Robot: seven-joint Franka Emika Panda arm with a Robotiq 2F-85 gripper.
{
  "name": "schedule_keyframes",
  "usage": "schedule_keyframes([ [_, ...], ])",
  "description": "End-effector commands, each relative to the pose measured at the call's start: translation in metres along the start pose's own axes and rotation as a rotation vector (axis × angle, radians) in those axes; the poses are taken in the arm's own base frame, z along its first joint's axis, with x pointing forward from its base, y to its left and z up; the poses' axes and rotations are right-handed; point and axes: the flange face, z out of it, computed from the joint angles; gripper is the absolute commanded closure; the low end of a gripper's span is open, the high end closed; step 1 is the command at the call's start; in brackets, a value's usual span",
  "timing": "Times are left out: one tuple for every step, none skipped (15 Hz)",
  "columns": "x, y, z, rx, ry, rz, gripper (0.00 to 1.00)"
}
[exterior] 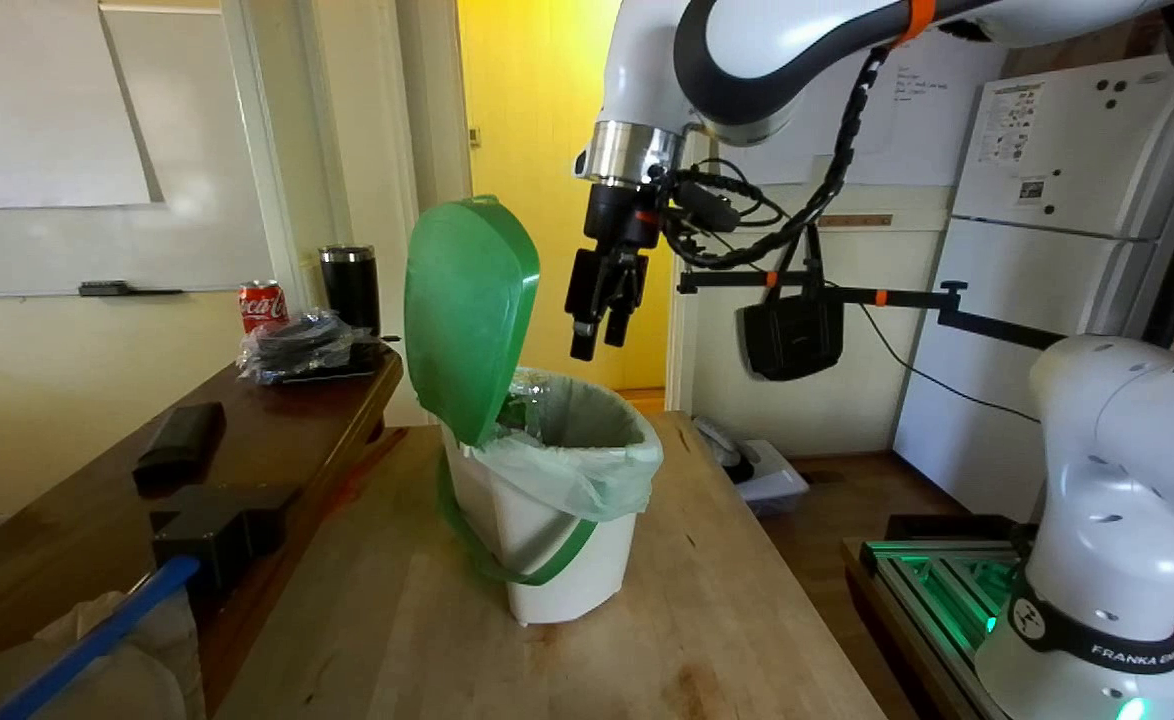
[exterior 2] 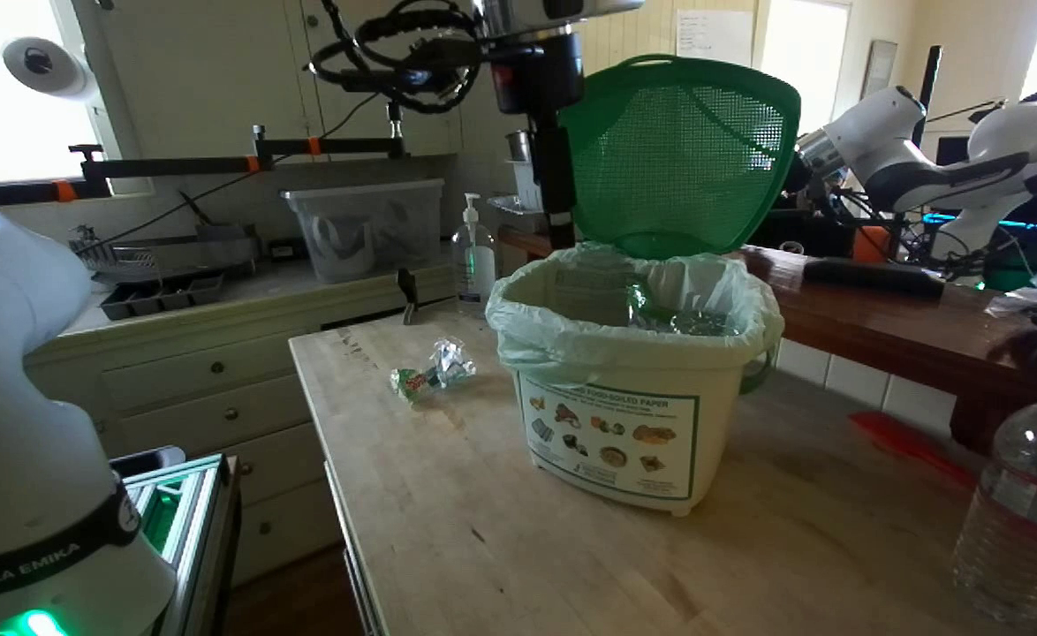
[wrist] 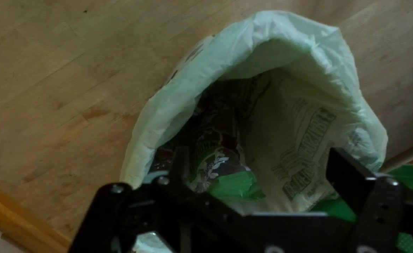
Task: Move the clear packet from the bin to the top of the dresser
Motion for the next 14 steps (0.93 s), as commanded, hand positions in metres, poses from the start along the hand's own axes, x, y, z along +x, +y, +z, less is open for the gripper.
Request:
schedule_keyframes([
  [0.023, 0.004, 0.018, 0.013, 0.029, 0.037, 0.0],
  [0.028, 0.005, 0.022, 0.014, 0.047, 0.038, 0.0],
  [0.032, 0.006, 0.026, 0.011, 0.059, 0.036, 0.0],
  [0.036, 0.007, 0.03, 0.009, 0.07, 0.038, 0.0],
  [0.04, 0.008, 0.035, 0.01, 0.076, 0.039, 0.0],
  [0.044, 0.01, 0.039, 0.009, 0.09, 0.04, 0.0],
  [0.048, 0.012, 0.044, 0.007, 0.091, 0.044, 0.0],
  [0.05, 0.013, 0.049, 0.006, 0.089, 0.048, 0.0],
  [0.052, 0.015, 0.054, 0.005, 0.09, 0.052, 0.0],
  [0.053, 0.016, 0.059, 0.007, 0.08, 0.054, 0.0],
  [0.055, 0.017, 0.063, 0.009, 0.077, 0.056, 0.0],
  [0.058, 0.018, 0.067, 0.008, 0.078, 0.06, 0.0],
  [0.06, 0.019, 0.07, 0.009, 0.08, 0.06, 0.0],
  [0.063, 0.02, 0.073, 0.017, 0.082, 0.06, 0.0],
])
